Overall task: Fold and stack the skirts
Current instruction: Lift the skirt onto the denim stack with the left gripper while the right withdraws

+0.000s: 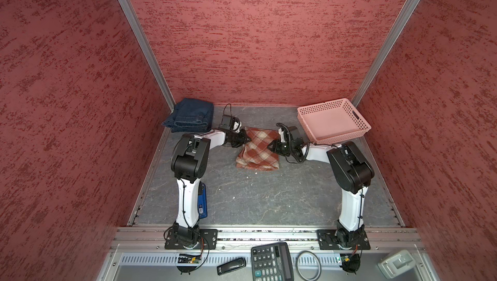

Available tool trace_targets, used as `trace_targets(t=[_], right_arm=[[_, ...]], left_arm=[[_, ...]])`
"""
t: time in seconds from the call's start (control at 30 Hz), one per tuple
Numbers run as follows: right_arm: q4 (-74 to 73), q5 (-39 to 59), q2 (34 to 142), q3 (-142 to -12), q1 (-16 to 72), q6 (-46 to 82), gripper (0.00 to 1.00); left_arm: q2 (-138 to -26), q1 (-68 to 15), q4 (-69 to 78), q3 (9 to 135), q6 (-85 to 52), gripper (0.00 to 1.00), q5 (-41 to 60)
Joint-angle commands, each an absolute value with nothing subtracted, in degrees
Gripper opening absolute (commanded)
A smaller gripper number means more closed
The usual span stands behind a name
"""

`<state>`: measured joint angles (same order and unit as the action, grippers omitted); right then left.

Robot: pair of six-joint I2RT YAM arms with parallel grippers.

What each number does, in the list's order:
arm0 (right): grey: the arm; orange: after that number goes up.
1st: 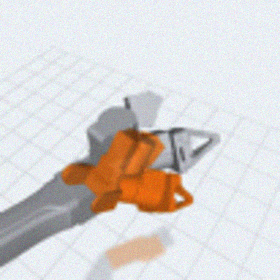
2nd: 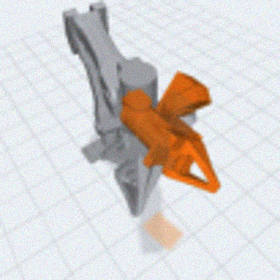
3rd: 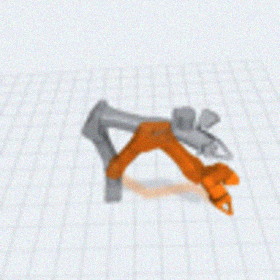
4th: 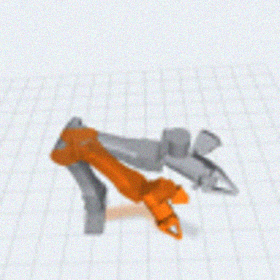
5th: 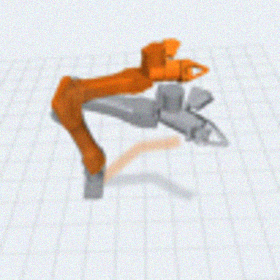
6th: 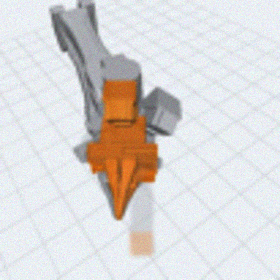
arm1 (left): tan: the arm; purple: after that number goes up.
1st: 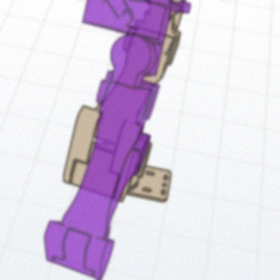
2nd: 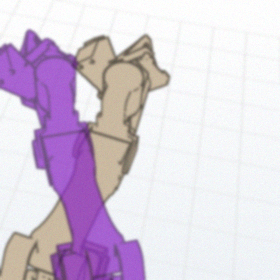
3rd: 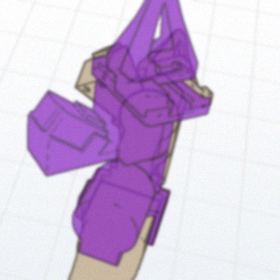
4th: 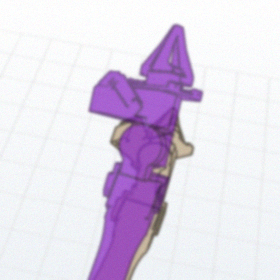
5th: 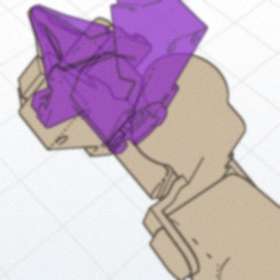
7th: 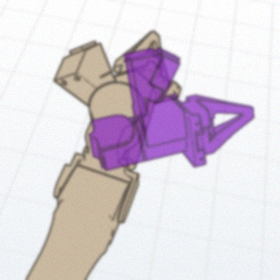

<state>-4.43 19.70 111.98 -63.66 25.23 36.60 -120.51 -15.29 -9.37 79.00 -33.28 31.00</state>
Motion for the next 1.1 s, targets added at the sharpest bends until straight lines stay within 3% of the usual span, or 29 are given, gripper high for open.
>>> trace_targets(t=[0.0, 0.37, 0.83, 1.07], right_arm=[[-2.2, 15.6, 103.3, -62.3, 25.2, 34.4, 0.55], [-2.9, 9.3, 86.8, -55.0, 25.3, 34.1, 0.64], [-3.2, 9.1, 83.6, -54.5, 25.6, 34.3, 0.65], [-3.1, 8.9, 83.6, -54.6, 25.7, 34.2, 0.65]], left_arm=[[-114.6, -14.6, -1.7, 79.2, -37.9, 0.00, 26.9], [-106.2, -11.2, 17.5, 75.0, -49.8, 0.00, 11.0], [-104.0, -6.8, 38.6, 74.3, -54.0, 0.00, -7.3], [-104.4, -4.7, 38.8, 77.5, -54.3, 0.00, -15.9]])
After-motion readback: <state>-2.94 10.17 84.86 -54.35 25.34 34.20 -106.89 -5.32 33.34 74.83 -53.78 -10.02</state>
